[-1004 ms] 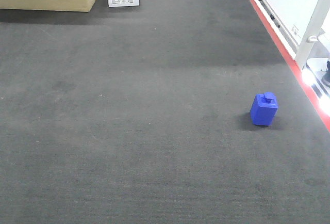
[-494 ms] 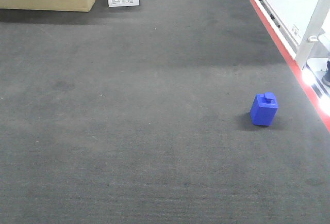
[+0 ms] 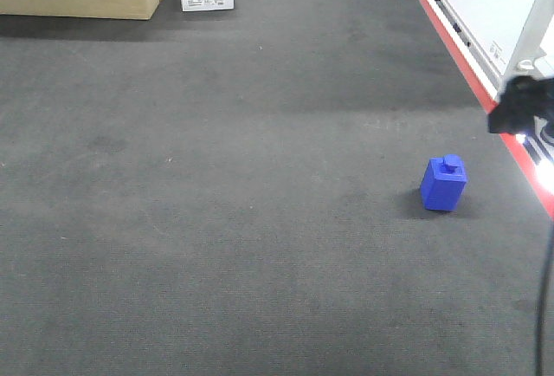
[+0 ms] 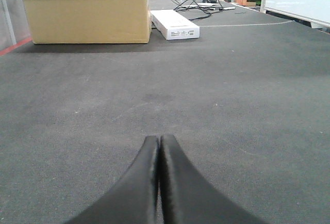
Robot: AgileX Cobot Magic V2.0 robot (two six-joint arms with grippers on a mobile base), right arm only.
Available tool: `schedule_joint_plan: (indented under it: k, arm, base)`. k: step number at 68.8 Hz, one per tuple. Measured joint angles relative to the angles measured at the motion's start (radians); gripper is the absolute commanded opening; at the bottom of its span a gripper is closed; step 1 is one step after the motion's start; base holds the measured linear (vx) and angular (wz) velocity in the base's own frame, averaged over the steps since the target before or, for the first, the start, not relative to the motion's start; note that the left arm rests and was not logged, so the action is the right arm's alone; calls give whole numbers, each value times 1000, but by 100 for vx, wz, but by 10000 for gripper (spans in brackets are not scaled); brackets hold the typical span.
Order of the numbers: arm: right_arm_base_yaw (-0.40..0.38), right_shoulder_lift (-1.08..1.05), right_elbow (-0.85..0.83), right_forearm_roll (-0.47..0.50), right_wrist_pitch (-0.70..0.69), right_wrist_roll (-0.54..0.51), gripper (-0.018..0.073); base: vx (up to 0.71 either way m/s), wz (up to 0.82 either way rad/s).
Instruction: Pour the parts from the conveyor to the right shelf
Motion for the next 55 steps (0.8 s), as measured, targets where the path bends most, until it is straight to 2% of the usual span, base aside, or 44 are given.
schedule_joint_plan:
  k: [6, 14, 29, 55]
  arm:
    - [0, 116, -117, 0, 119, 0, 659]
    - [0, 276, -248, 1, 208, 0, 652]
    - [0, 499, -402, 5, 222, 15, 643]
    - [0, 708, -442, 27, 223, 12, 629]
  base:
    - [0, 0]
    - [0, 0]
    - [0, 0]
    - [0, 0]
